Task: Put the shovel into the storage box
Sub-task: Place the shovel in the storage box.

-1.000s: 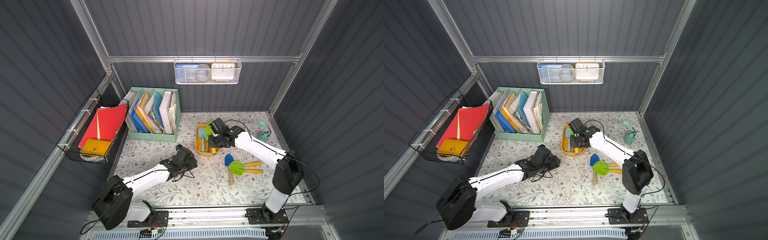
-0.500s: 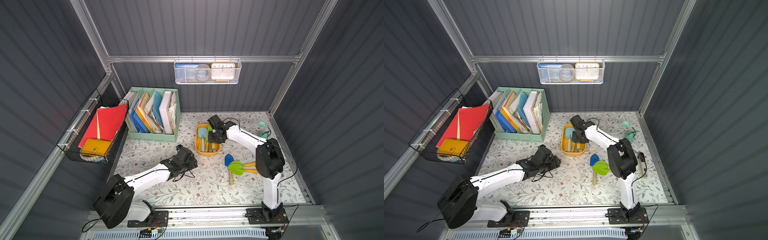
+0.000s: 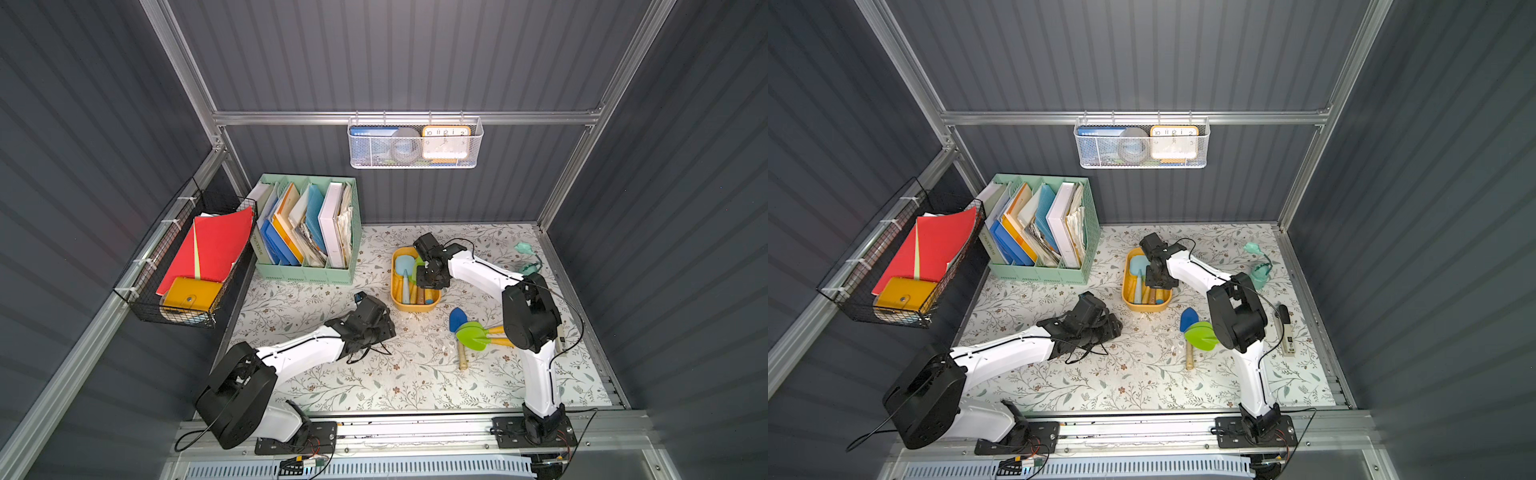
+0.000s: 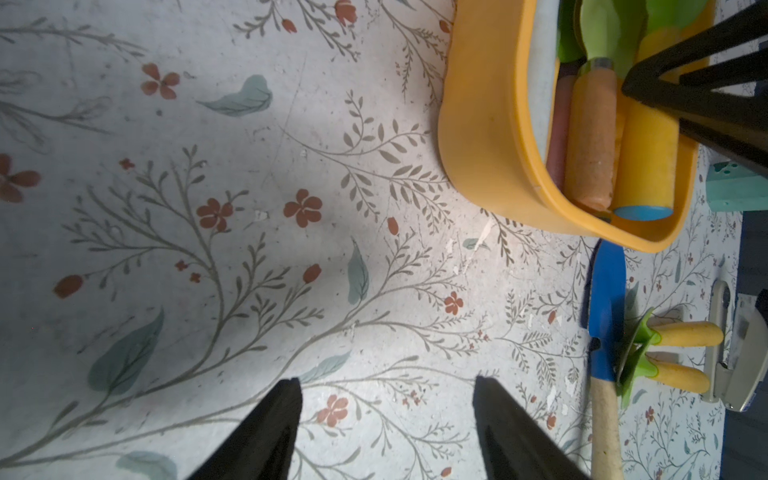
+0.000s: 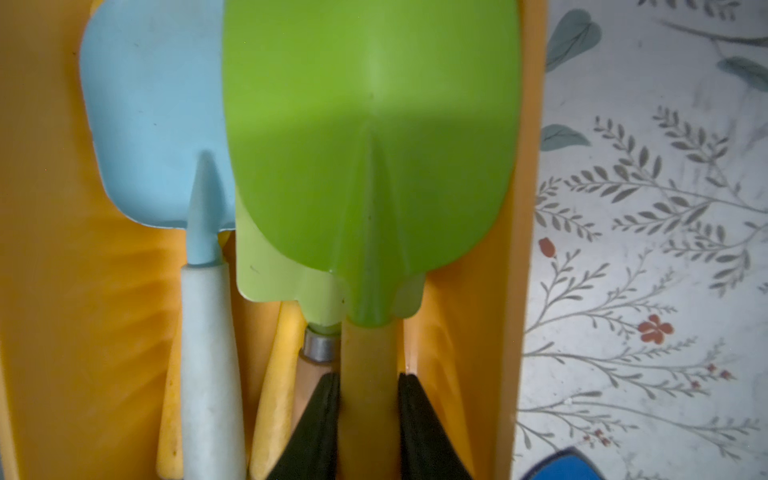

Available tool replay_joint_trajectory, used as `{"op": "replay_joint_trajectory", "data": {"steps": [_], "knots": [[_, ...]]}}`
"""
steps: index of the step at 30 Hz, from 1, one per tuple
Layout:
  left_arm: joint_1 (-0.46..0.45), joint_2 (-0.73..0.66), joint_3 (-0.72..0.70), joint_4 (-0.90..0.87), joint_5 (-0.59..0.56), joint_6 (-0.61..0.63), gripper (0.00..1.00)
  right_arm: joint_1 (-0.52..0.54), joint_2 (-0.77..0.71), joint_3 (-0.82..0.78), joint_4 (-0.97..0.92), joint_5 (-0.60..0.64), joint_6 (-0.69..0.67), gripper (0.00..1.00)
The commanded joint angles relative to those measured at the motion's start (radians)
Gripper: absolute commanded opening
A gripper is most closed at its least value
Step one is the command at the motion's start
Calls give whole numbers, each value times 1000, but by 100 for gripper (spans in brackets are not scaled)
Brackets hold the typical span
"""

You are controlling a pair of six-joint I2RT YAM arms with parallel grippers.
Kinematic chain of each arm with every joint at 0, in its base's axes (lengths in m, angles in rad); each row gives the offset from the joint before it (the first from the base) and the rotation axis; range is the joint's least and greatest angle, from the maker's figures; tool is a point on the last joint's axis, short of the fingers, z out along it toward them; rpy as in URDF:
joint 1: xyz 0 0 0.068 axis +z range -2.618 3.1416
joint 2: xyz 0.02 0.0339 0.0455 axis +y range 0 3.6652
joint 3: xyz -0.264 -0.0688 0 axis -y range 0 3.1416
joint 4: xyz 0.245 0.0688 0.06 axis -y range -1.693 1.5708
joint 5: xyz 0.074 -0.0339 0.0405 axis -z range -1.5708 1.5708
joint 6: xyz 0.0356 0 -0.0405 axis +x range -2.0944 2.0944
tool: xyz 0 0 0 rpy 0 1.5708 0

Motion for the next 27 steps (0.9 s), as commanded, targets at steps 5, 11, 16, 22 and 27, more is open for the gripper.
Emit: {"op": "replay_joint_trajectory", "data": {"steps": [5,11,16,22,27], "knots": [[-4,10,19,-2,7,-6,71,-5,1,12,-25,19,5,34],[-4,12,17,0,1,-6,71,-5,-46,-5,-23,16,4,41],[-3,-7,22,-7,-7,-3,71,-3,-112,-43,-14,-1,5,41],[-4,-22,37,-12,-12,17,71,6,-204,-132,16,-43,5,42],[-3,-18,49,4,-2,61,72,9,-291,-220,36,-74,4,49]]}}
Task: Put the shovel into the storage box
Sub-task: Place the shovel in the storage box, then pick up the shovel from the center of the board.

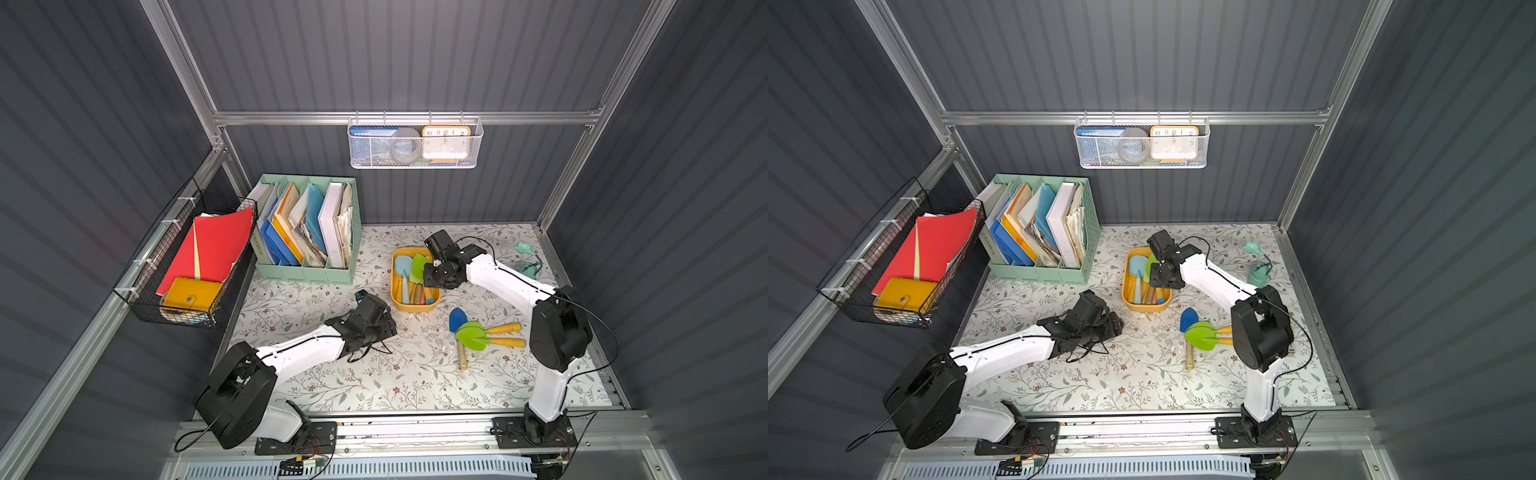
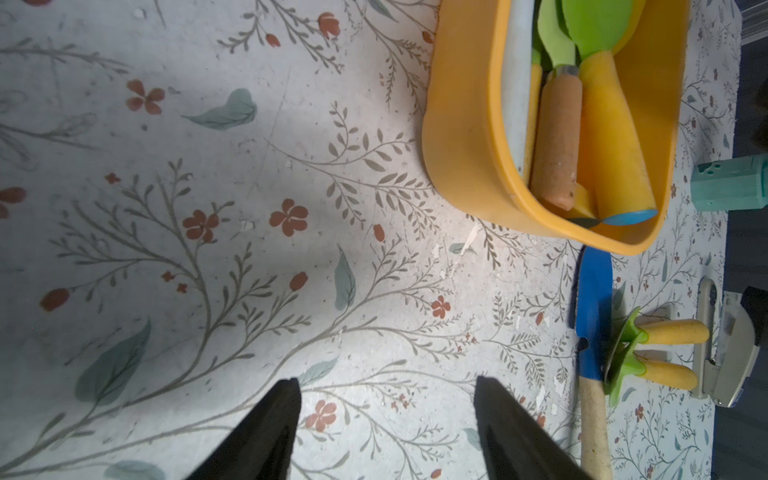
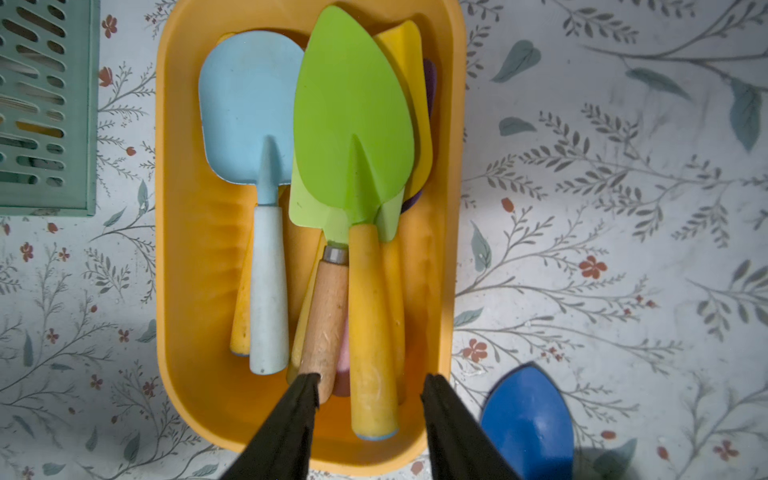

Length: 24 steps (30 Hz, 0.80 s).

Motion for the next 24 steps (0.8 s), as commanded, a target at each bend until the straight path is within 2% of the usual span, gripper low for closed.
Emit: {"op": "replay_joint_trajectory", "data": {"steps": [1,8,16,24], "knots": [[-4,-14,30,4,6,48,72,5,-54,-55,7,-33,-2,50],[-7,2,31,67,86,78,72,8,-176,-182,15,-58,0,55],[-26,44,55,113,162,117,73,6,-342,-339,-15,6,8,62],[-62,104,91,137,196,145,74,2,-470,-477,-66,24,37,65]]}}
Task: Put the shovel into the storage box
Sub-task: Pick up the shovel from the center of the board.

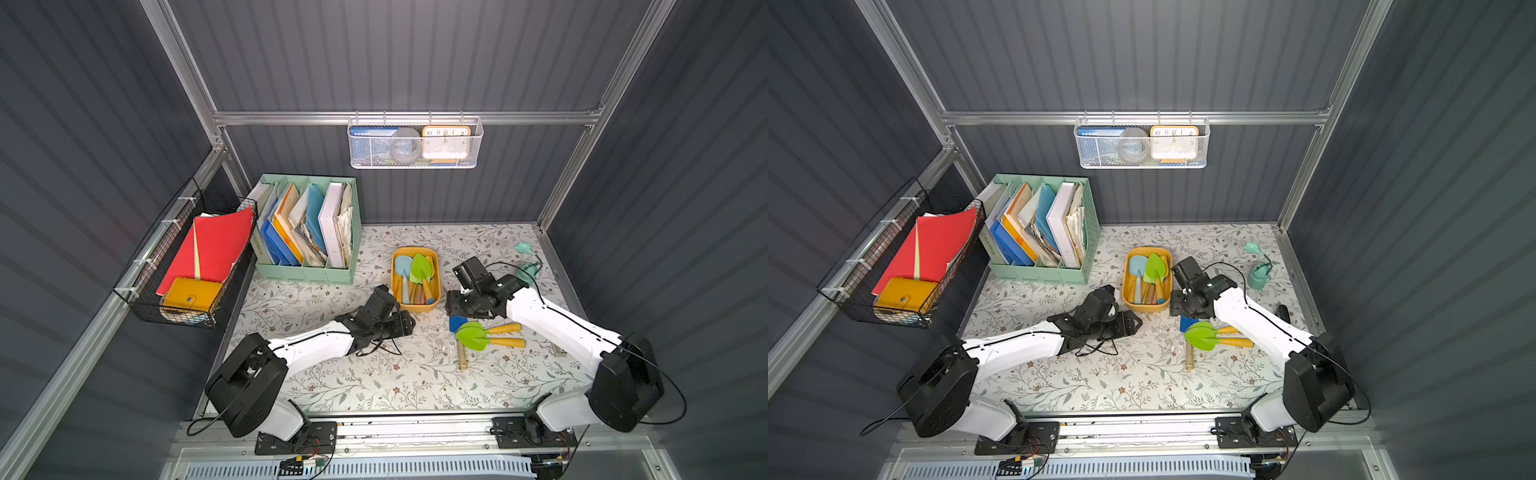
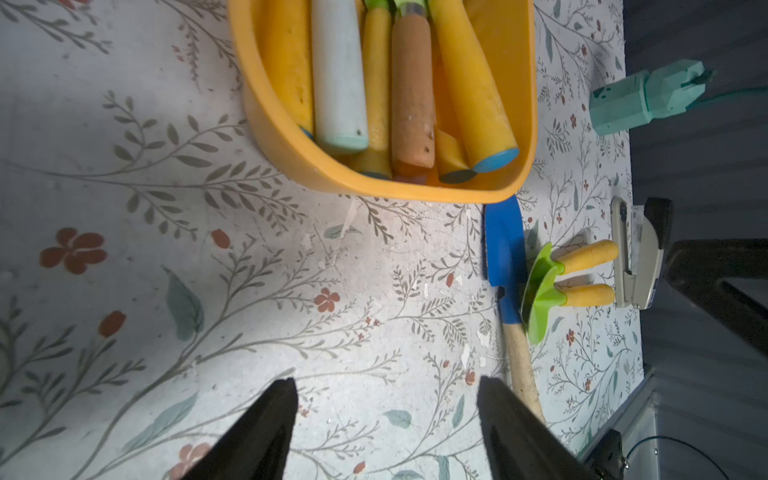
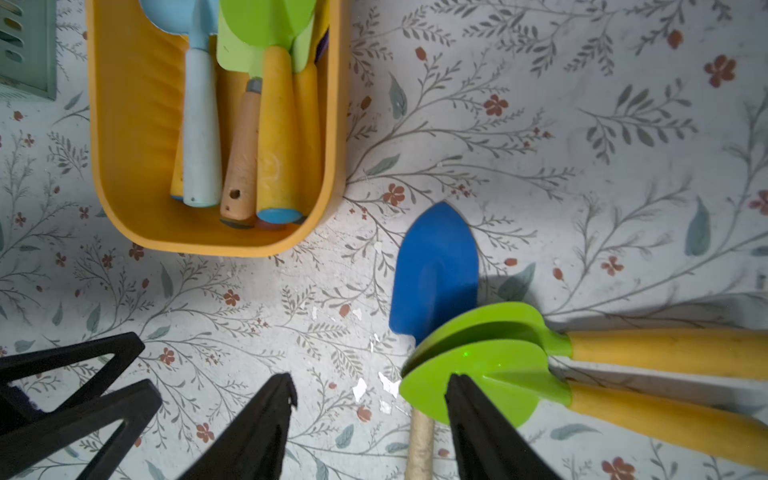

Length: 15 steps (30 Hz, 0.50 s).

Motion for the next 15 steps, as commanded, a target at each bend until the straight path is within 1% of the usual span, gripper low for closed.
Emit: {"op": "replay_joint_trajectory", "data": {"steps": [1,7,12,15], "knots": [[-15,30,32,23,30,38,74,-1,-44,-53,-48,17,31,65],[-30,55,41,18,17,40,74,-1,-115,-164,-51,-45,68,65],[-31,64,35,22,4,24,74,15,-140,-255,-43,-73,111,60],[-31,70,34,20,-5,18,74,47,-141,-289,-28,-80,138,57]]}}
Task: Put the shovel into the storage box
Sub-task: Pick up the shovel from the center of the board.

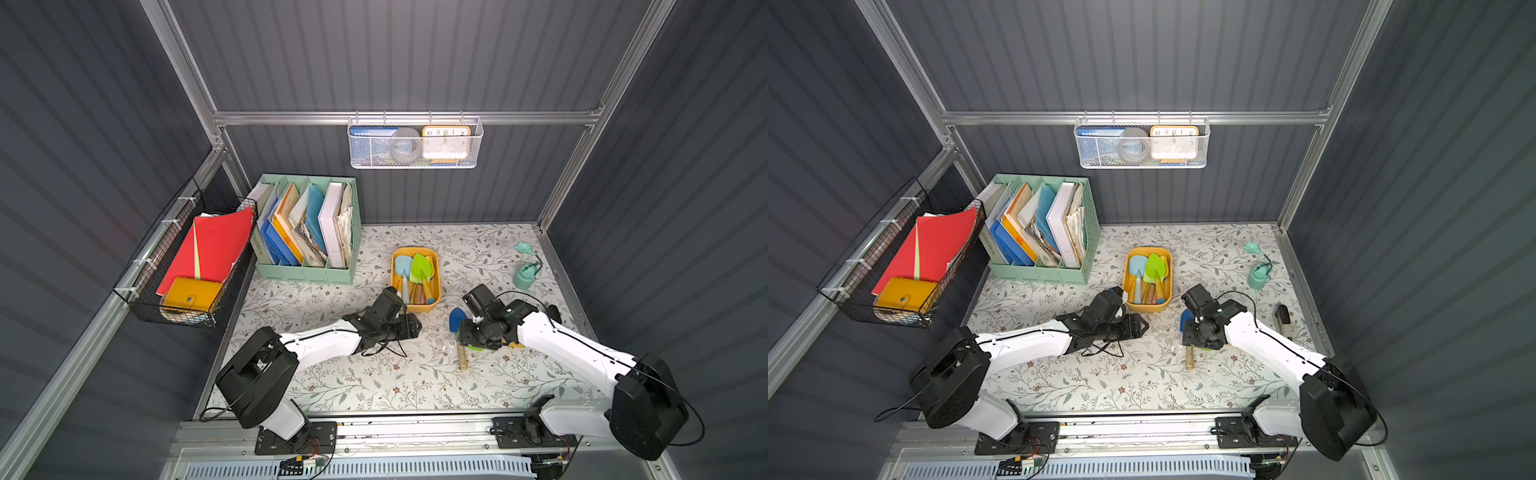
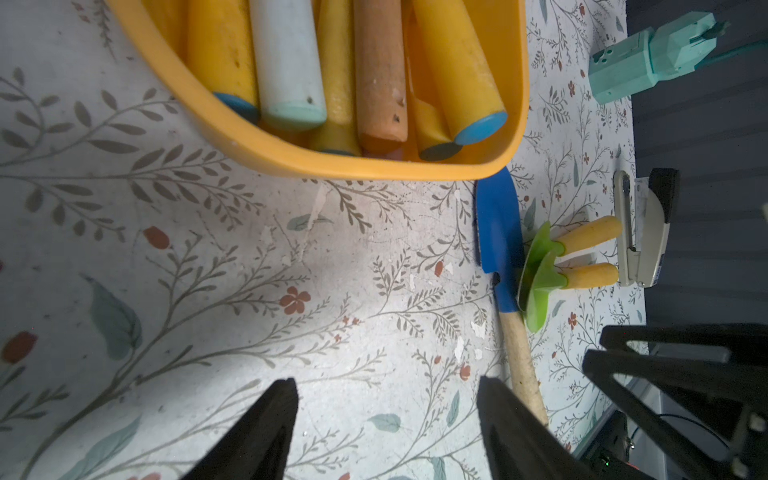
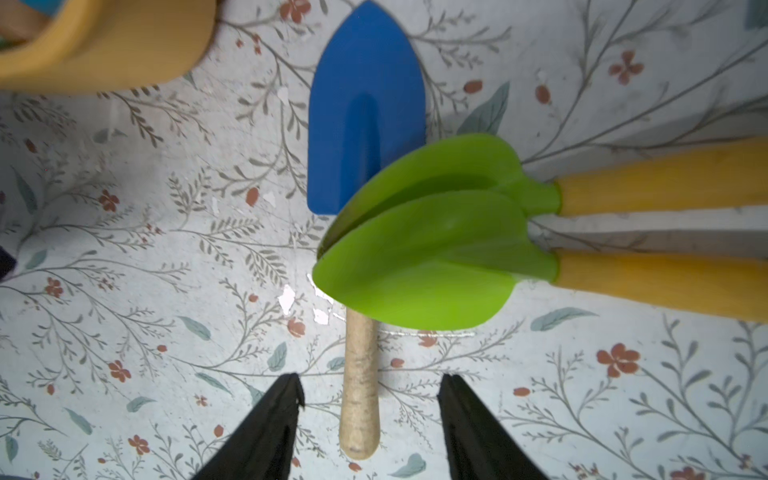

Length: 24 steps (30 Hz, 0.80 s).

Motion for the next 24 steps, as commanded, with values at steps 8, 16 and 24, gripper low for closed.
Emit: {"op": "replay_joint_trajectory", "data": {"steps": [8,16,24], "knots": [[-5,29,12,-1,-30,-10,73,97,74,-64,70,-34,105,54],[-4,20,4,-11,-42,-12,73,110,131,-54,100,-33,110,49],[-4,21,-9,-4,-52,-22,72,119,166,-56,116,-28,116,47]]}}
